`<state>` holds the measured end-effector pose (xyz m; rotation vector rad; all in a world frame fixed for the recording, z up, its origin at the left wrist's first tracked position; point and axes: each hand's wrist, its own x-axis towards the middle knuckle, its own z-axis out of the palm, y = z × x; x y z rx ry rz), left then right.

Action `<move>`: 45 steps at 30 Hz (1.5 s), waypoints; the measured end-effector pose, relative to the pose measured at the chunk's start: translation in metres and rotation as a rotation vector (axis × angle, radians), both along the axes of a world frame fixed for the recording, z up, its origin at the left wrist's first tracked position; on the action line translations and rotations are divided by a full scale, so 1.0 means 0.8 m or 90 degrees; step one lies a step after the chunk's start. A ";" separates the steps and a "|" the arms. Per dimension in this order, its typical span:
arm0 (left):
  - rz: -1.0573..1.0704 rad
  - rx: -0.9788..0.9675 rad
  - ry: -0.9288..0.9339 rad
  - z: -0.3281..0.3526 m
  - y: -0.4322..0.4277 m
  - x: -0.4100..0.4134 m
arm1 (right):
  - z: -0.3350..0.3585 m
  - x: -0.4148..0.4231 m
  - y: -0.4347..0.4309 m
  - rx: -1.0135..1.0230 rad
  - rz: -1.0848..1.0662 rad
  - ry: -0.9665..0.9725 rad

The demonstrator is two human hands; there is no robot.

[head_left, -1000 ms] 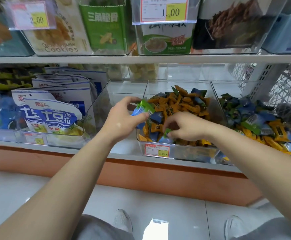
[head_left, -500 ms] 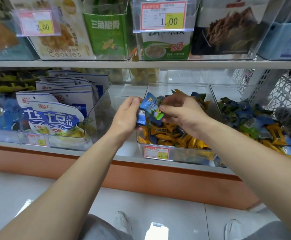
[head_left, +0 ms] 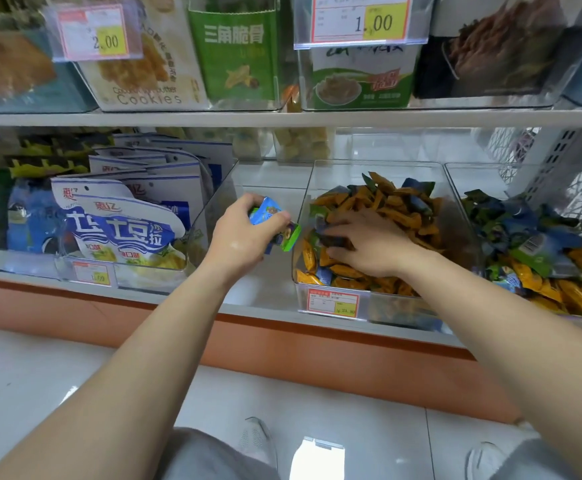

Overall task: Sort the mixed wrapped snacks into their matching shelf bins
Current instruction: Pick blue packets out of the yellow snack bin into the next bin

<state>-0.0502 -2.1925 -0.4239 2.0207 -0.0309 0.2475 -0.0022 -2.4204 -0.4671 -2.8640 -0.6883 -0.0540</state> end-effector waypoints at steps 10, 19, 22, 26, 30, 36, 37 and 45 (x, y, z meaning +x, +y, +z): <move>-0.028 -0.010 0.015 -0.005 0.014 0.005 | 0.014 0.017 0.009 -0.063 -0.112 -0.076; -0.019 -0.024 0.003 -0.008 0.025 0.012 | 0.025 0.024 0.025 0.044 -0.016 0.057; -0.022 -0.032 0.010 -0.008 0.026 0.011 | 0.019 0.026 0.025 -0.027 -0.025 0.080; -0.030 -0.033 0.018 -0.007 0.025 0.008 | 0.008 0.024 0.027 0.013 -0.040 0.103; -0.040 -0.028 0.024 -0.006 0.022 0.007 | 0.016 0.015 0.029 0.062 -0.030 0.102; -0.042 -0.037 0.027 -0.007 0.021 0.008 | 0.042 0.047 0.027 0.211 -0.105 -0.046; -0.043 -0.035 0.028 -0.007 0.020 0.008 | 0.041 0.055 0.030 0.199 -0.109 -0.046; -0.049 -0.028 0.024 -0.007 0.014 0.010 | 0.010 0.073 0.052 0.110 -0.128 -0.028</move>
